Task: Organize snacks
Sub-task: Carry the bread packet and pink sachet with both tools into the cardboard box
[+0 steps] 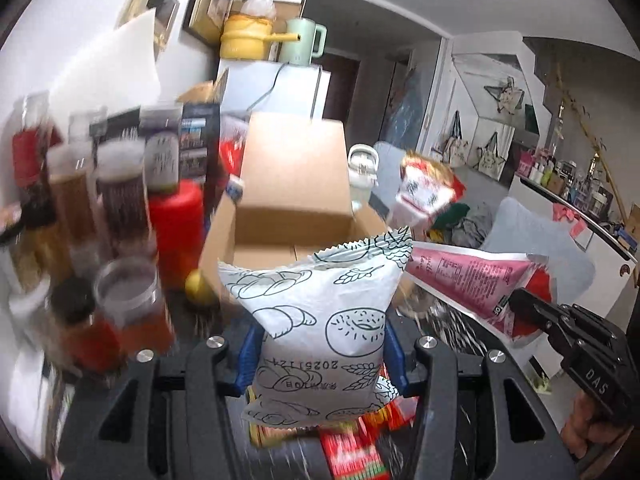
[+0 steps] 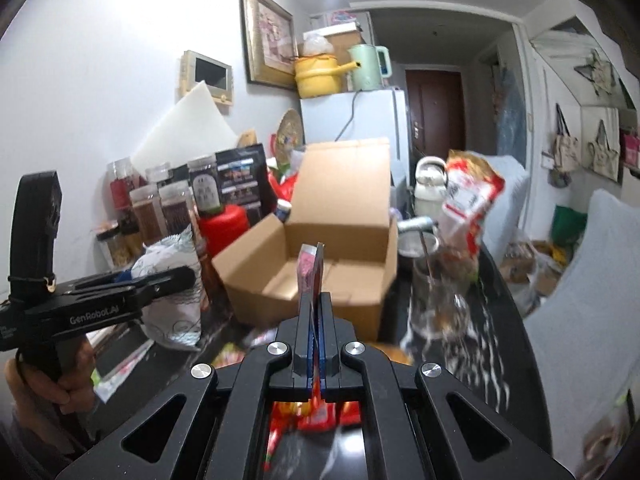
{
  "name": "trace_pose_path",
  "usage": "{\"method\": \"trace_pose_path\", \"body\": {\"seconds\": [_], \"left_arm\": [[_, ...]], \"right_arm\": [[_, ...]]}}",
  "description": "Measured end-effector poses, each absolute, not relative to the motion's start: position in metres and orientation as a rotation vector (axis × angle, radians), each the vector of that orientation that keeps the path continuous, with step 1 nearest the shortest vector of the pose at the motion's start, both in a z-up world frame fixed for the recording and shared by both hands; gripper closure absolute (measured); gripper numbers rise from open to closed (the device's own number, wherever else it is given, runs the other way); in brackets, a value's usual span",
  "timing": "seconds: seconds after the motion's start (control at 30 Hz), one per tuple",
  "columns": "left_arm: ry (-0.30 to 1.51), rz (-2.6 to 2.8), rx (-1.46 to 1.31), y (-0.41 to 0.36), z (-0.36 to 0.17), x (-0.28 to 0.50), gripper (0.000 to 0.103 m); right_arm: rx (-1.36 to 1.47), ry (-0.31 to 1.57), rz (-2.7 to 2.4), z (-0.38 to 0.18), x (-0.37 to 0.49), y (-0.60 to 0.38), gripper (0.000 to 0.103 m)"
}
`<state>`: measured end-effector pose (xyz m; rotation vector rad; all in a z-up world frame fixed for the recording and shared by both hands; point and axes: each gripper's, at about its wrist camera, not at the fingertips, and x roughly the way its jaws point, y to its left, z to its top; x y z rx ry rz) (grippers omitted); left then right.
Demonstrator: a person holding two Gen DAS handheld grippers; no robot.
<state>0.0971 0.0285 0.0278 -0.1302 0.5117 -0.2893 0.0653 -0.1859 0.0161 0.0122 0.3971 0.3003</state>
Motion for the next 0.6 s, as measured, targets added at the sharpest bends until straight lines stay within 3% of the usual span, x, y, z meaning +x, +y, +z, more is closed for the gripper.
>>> {"method": "trace_pose_path", "body": {"seconds": [0.3, 0.6], "left_arm": [[0.426, -0.269, -0.097, 0.025, 0.057, 0.167, 0.053], [0.521, -0.242, -0.073, 0.022, 0.031, 0.235, 0.053]], "right_arm": [[-0.061, 0.353, 0.324, 0.042, 0.137, -0.171, 0.101], [-0.111, 0.410, 0.333, 0.023, 0.200, -0.160, 0.101]]}}
